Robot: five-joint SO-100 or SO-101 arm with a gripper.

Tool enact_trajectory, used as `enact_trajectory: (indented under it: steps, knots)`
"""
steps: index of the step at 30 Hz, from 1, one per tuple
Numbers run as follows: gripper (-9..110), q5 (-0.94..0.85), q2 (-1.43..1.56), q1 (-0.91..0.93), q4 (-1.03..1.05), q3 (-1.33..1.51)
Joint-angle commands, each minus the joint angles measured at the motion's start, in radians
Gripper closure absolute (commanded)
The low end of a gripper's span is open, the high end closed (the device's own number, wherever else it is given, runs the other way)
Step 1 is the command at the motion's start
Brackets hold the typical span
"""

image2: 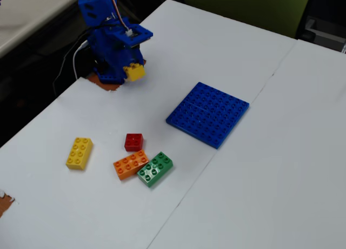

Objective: Pick up the 2x2 yellow block and go up the 8x8 blue block.

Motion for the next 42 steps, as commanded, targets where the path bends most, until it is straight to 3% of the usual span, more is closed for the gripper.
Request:
enact_trajectory:
  steps: [1,5,10,27,31,34,42]
  knots:
    - [96,0.060,0.057,-0.098,-0.057,-0.084]
    - [96,0.221,0.098,-0.227,-0.241,-0.084]
    - [96,0.245,0.109,-0.296,-0.403,-0.095]
    - [96,0.215,-0.703,-0.410,0.028,-1.170]
    - [96,0.173,-0.833,-0.428,0.100,-1.183]
    - [96,0.150,-0.994,-0.440,0.270,-1.359]
    - [96,0.186,-1.149,-0.468,0.265,-1.347]
